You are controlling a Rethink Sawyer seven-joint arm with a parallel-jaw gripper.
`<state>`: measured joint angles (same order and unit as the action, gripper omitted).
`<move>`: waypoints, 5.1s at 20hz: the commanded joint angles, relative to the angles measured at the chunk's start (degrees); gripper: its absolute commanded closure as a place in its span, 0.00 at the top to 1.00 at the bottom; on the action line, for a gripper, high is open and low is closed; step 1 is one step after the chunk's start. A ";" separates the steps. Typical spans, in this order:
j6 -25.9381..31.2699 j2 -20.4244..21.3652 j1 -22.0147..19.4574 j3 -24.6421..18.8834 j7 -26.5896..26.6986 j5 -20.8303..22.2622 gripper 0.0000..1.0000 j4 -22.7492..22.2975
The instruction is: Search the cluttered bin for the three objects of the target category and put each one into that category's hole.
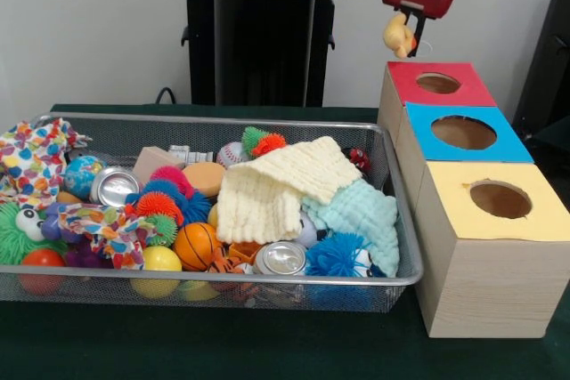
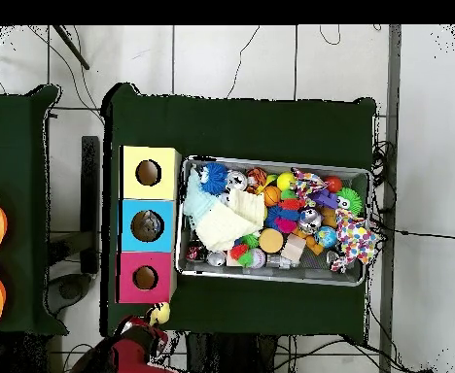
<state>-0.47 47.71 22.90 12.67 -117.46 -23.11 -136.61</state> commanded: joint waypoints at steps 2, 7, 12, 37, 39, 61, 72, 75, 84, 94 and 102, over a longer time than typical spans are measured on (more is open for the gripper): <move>5.02 -1.92 -0.92 0.24 -12.36 -5.00 0.00 7.85; 5.29 -2.83 -0.72 -0.08 -12.27 -6.05 0.00 9.49; 1.40 -4.80 -1.21 -2.96 -13.72 -7.56 0.00 9.70; 1.85 -10.10 9.32 0.68 -16.68 -20.01 0.00 12.56; 3.19 -9.79 9.65 1.62 -15.87 -19.97 0.00 12.66; 18.69 -1.75 10.55 9.90 -11.92 -13.86 0.00 12.48; 17.36 -0.51 3.80 3.88 -4.88 -11.70 0.00 12.72; 14.89 -2.22 1.37 1.66 -2.92 -9.95 0.00 14.60; 15.30 -6.28 0.56 1.61 -4.73 -5.88 0.00 20.91; 14.40 -8.81 2.84 1.14 -8.72 -6.68 0.00 23.47; 14.23 -10.50 5.84 2.92 -9.50 -6.58 0.00 24.63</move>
<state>12.95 39.57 28.70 18.92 -117.79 -30.86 -116.71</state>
